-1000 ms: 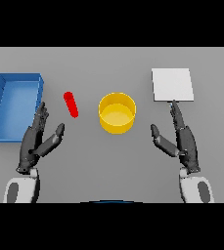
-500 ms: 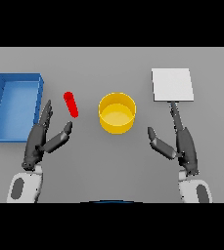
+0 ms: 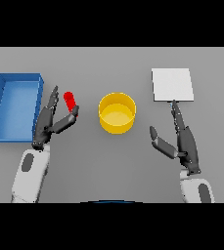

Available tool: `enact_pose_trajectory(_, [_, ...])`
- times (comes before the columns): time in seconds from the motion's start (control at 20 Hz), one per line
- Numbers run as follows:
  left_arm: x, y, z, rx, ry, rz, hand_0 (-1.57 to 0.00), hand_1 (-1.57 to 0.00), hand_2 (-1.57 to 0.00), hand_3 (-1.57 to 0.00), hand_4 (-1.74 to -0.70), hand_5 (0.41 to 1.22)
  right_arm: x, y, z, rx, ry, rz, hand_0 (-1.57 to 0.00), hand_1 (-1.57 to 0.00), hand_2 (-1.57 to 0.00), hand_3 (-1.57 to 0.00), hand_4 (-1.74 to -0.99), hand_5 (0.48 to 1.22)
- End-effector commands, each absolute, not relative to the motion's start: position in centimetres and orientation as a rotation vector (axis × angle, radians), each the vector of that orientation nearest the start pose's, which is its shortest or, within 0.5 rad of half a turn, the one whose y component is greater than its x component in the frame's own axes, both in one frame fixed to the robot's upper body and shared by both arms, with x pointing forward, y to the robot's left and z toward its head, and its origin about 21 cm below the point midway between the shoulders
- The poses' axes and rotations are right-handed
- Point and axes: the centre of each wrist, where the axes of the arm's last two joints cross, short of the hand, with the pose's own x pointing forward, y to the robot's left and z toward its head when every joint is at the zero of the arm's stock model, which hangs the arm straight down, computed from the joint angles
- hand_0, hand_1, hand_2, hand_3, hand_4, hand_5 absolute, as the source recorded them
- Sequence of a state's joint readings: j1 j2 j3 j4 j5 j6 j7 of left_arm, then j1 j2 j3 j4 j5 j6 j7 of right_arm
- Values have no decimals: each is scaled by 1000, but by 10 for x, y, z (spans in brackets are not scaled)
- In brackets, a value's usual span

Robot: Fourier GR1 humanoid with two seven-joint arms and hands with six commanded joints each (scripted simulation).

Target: Pick up the red beaker and tilt it to pour out 1 green nut into yellow bowl. Pick up the yellow bowl and place it on the metallic measuring scale.

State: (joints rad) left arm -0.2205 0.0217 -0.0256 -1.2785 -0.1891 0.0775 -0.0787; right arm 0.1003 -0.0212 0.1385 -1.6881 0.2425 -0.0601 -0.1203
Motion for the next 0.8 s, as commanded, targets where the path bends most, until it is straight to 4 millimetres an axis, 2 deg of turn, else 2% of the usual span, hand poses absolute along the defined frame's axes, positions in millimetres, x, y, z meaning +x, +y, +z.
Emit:
enact_pose_trajectory(0.0, [302, 205, -22, 134, -1574, -213, 1, 1, 1, 1, -1175, 635, 222, -207, 5, -152, -1722, 243, 1, 1, 1, 1, -1233, 666])
enact_pose_trajectory(0.1, [316, 202, -23, 137, -1572, -219, 1, 1, 1, 1, -1183, 631, 223, -207, 6, -154, -1718, 244, 1, 1, 1, 1, -1245, 670])
enact_pose_trajectory(0.2, [318, 196, -33, 147, -1577, -239, 1, 1, 1, 1, -1206, 636, 221, -207, 8, -157, -1719, 248, 1, 1, 1, 1, -1247, 673])
enact_pose_trajectory(0.6, [354, 178, -27, 182, -1600, -283, 1, 1, 1, 1, -1262, 680, 216, -207, 6, -144, -1726, 240, 1, 1, 1, 1, -1262, 691])
enact_pose_trajectory(0.75, [357, 176, -31, 190, -1624, -268, 1, -24, -41, 1, -1297, 715, 218, -210, 8, -163, -1729, 242, 1, 1, 1, 1, -1259, 691])
